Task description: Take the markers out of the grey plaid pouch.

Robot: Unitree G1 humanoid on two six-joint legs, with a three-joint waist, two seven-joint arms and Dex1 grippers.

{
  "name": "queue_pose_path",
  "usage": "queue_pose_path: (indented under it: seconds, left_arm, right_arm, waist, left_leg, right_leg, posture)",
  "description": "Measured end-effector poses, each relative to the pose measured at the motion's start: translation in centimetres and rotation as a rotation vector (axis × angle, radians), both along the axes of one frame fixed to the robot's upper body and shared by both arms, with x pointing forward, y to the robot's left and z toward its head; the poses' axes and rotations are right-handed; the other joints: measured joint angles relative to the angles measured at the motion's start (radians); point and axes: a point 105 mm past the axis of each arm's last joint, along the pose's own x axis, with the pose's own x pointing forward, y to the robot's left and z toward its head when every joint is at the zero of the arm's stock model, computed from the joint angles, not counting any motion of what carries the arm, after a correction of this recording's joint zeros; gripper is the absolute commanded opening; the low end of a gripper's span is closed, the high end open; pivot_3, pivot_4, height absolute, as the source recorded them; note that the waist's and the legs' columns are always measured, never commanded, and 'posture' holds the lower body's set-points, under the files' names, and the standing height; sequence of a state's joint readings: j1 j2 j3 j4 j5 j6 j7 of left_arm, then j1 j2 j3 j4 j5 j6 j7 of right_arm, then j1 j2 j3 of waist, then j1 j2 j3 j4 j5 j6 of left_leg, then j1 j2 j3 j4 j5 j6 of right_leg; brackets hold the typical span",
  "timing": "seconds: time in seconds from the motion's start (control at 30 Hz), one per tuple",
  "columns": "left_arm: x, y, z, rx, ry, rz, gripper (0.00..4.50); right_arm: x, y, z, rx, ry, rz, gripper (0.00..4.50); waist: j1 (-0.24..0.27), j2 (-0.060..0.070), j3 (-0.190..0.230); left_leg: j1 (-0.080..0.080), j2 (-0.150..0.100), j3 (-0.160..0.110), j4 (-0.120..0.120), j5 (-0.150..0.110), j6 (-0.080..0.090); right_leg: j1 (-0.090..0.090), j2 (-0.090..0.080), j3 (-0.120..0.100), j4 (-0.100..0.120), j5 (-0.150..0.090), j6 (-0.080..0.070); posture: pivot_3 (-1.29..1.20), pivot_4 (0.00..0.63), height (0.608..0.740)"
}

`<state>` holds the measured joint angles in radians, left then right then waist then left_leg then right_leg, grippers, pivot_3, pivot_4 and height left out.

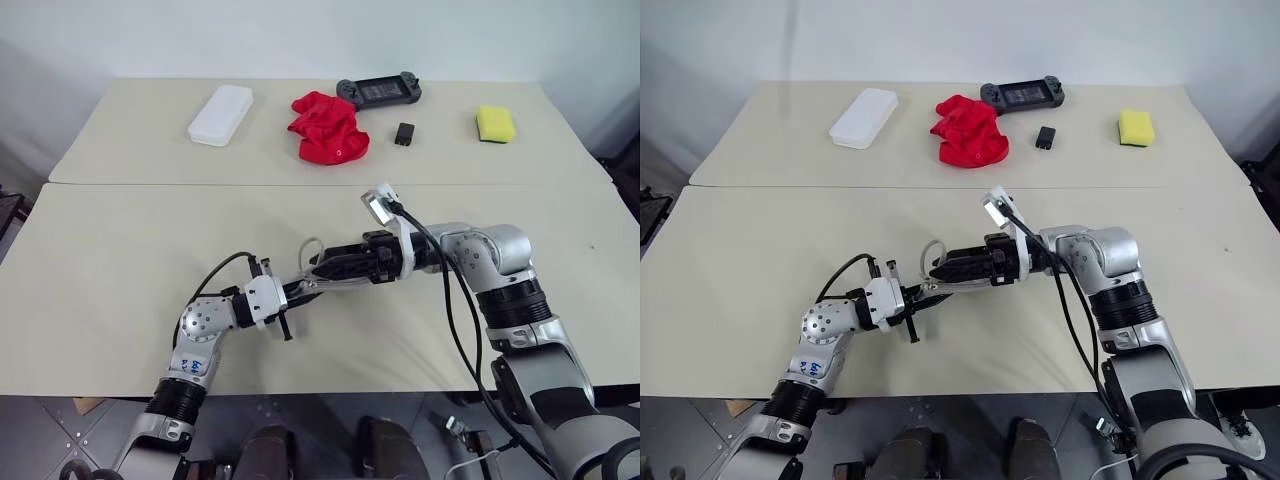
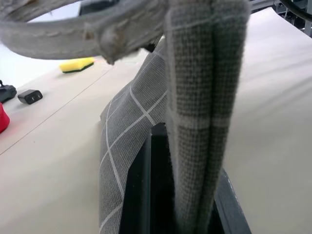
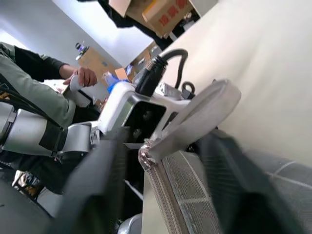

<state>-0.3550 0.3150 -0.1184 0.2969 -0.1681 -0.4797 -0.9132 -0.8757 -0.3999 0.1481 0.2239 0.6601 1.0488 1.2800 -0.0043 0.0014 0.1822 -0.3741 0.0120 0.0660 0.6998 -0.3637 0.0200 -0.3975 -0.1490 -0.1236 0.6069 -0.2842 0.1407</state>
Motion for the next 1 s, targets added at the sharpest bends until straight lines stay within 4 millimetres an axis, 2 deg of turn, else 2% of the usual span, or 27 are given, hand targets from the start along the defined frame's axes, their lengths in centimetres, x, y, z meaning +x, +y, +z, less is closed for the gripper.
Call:
queue_pose_path:
  seconds: [0.1,0.43,0.53,0.7,0.8,0.87,1.0]
  left_arm:
    - [0.0,0.1,0.0,-0.001,0.002,0.001,0.00]
    - [0.0,0.1,0.1,-0.015,0.029,-0.004,0.00]
    - [-0.2,0.3,0.4,-0.075,0.108,-0.025,0.00]
    - [-0.9,1.1,1.7,-0.199,0.276,-0.063,0.00]
    - [-1.3,1.7,2.4,-0.255,0.378,-0.090,0.00]
    - [-1.7,2.3,2.2,-0.280,0.459,-0.100,0.00]
    - [-2.0,2.7,2.6,-0.340,0.551,-0.118,0.00]
  right_arm:
    - [-0.1,0.3,-0.2,0.015,0.009,0.007,0.09]
    - [-0.2,0.5,0.1,0.078,0.012,0.005,0.04]
    - [-0.2,0.0,0.8,0.124,0.005,-0.004,0.04]
    - [0.2,-2.5,2.5,0.154,-0.029,-0.066,0.04]
    - [0.9,-4.7,3.4,0.169,-0.046,-0.151,0.04]
    - [1.7,-6.7,3.8,0.164,-0.058,-0.232,0.04]
    - [2.7,-8.7,4.0,0.164,-0.075,-0.319,0.04]
  waist:
    - [0.000,0.000,0.000]
    - [0.001,0.000,0.000]
    - [0.000,0.000,0.000]
    - [0.001,0.000,0.000]
    - [0.001,0.000,0.000]
    - [0.001,0.000,0.000]
    - [0.001,0.000,0.000]
  left_leg:
    - [0.000,0.000,0.000,0.000,0.000,0.000]
    - [0.000,0.000,0.000,0.000,0.000,0.000]
    - [0.000,0.000,-0.001,0.000,0.000,0.000]
    - [0.000,0.000,-0.002,0.000,0.000,0.000]
    - [0.000,0.000,-0.002,0.000,0.000,0.000]
    - [0.000,0.000,-0.001,-0.001,0.000,0.000]
    - [0.000,0.000,-0.001,-0.001,0.000,0.000]
  right_leg:
    - [0.000,0.000,0.000,0.000,0.000,0.000]
    - [0.000,0.000,0.000,0.000,0.000,0.000]
    - [0.000,0.000,0.000,0.000,0.000,0.000]
    - [0.000,0.000,0.000,0.000,0.000,0.000]
    - [0.000,0.000,0.001,0.000,0.000,0.000]
    - [0.000,0.000,0.001,0.000,0.000,0.000]
    - [0.000,0.000,0.001,0.000,0.000,0.000]
  posture:
    - [0.00,0.150,0.740]
    - [0.00,0.150,0.740]
    - [0.00,0.150,0.740]
    - [0.00,0.150,0.740]
    - [0.00,0.150,0.740]
    - [0.00,0.150,0.740]
    - [0.00,0.150,0.740]
